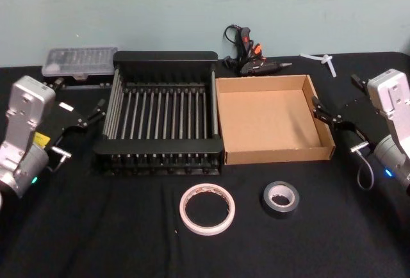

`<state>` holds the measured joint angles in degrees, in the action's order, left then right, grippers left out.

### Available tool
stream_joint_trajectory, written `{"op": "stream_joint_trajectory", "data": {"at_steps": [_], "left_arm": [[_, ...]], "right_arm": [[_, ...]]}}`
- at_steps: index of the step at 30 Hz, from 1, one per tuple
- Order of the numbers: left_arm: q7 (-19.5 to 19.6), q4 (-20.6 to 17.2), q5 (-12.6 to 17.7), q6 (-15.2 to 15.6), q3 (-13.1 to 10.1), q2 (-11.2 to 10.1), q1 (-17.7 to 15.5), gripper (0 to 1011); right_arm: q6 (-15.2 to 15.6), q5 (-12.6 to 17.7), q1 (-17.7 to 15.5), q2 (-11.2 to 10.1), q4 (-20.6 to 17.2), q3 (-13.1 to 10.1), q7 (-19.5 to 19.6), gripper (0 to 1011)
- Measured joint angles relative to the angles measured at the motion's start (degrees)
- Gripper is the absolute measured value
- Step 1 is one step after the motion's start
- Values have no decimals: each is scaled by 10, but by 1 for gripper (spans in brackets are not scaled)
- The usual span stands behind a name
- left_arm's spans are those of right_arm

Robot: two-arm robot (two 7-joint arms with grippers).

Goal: Pick up the white tape and place it into the black box , Pick up the silver tape and place it into the brown box.

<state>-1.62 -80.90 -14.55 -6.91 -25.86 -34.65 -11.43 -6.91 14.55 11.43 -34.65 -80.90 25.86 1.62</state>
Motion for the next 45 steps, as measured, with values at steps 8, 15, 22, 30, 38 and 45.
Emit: {"op": "stream_joint_trajectory", "data": {"at_steps": [8, 15, 22, 30, 38, 45], "left_arm": [[0, 0, 0, 0, 0, 0, 0, 1001], [0, 0, 0, 0, 0, 0, 0, 1001], [0, 0, 0, 0, 0, 0, 0, 1001], [0, 0, 0, 0, 0, 0, 0, 1001], [0, 0, 0, 0, 0, 0, 0, 1001], [0, 0, 0, 0, 0, 0, 0, 1001]], "right_arm": [[0, 0, 0, 0, 0, 0, 0, 1002], [0, 0, 0, 0, 0, 0, 0, 1002], [0, 0, 0, 0, 0, 0, 0, 1002], [0, 0, 0, 0, 0, 0, 0, 1002], [0, 0, 0, 0, 0, 0, 0, 1002], [0, 0, 0, 0, 0, 0, 0, 1002]]}}
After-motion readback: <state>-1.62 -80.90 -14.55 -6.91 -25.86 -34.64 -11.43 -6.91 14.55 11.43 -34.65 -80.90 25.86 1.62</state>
